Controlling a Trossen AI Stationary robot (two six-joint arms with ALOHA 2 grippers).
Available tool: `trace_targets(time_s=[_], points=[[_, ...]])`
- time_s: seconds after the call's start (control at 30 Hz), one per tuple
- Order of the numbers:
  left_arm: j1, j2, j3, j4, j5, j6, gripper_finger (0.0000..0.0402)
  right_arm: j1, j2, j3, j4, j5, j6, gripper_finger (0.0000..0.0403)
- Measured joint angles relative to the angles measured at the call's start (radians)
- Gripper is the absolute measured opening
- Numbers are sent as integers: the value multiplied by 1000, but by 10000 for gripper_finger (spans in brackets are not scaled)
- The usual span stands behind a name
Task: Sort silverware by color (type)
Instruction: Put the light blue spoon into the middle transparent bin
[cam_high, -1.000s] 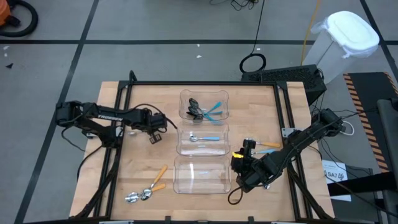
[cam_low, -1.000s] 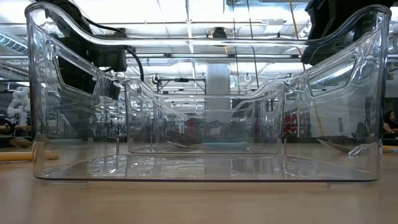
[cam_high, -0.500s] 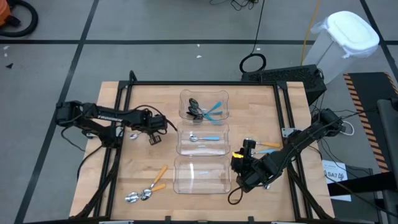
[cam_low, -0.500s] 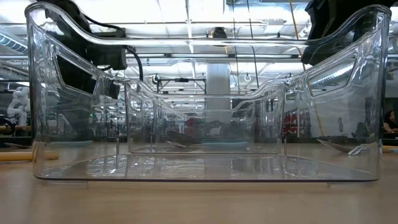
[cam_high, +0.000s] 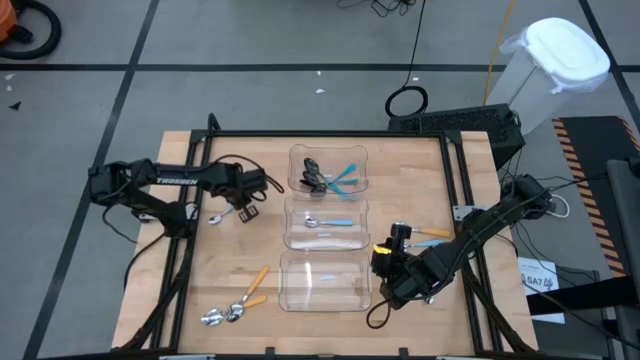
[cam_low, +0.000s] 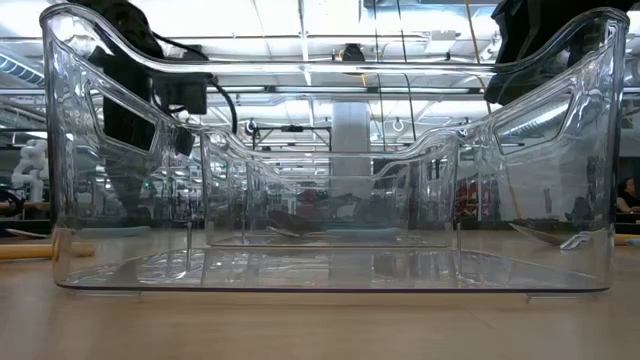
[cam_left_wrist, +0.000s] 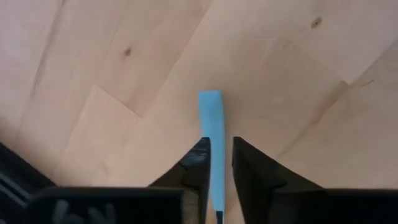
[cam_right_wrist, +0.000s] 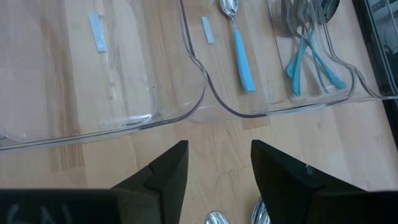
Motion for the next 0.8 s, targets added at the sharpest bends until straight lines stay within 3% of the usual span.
trace_targets(time_s=[0.3,0.8], points=[[69,0,0,46,37,82,131,0,0,0,0,-1,6,171],[76,42,-44,87,18,-16,136,0,0,0,16,-4,7,171]])
